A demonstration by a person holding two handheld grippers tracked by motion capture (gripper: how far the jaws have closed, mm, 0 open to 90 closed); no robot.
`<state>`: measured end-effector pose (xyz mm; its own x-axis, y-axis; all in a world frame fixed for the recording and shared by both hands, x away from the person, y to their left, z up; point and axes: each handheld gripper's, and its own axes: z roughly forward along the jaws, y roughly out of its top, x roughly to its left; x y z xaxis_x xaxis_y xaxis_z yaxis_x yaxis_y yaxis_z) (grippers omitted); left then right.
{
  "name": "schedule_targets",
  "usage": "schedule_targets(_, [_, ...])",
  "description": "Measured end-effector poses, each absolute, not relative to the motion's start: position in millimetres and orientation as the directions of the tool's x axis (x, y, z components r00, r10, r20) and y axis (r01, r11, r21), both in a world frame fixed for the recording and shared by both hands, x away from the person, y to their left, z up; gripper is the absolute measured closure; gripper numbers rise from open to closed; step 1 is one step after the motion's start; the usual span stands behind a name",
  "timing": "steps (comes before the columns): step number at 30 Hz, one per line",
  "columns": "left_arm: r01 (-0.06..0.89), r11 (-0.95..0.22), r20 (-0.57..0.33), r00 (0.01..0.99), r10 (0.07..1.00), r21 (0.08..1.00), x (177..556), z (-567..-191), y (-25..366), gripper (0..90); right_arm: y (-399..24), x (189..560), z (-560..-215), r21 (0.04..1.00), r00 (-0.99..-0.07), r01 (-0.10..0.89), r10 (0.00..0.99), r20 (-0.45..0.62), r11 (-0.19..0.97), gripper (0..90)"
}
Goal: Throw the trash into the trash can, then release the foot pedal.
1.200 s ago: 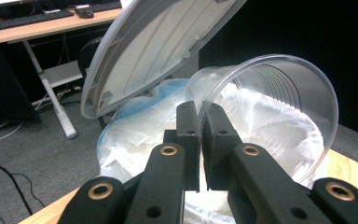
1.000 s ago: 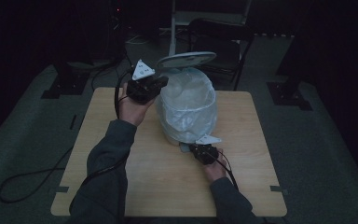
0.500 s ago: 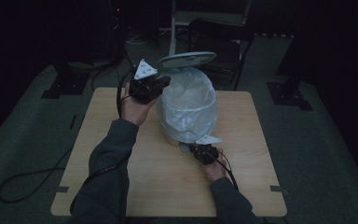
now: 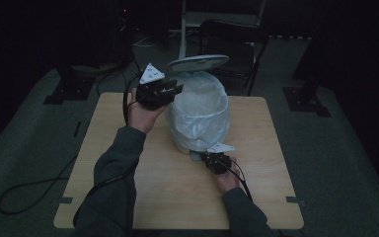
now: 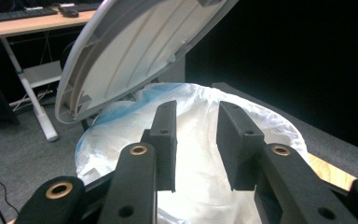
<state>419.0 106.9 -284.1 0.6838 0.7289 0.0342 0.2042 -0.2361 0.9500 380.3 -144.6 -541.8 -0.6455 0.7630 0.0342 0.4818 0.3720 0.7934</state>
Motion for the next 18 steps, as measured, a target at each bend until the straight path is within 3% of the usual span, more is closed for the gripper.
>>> schedule_targets(18, [0.222, -0.182, 0.001, 0.633, 0.775, 0.958, 409.8, -296.3, 147.4, 64.2, -145.0, 380.6, -541.9, 0.794, -0.647, 0.482, 0.762, 0.037, 0.370, 90.0])
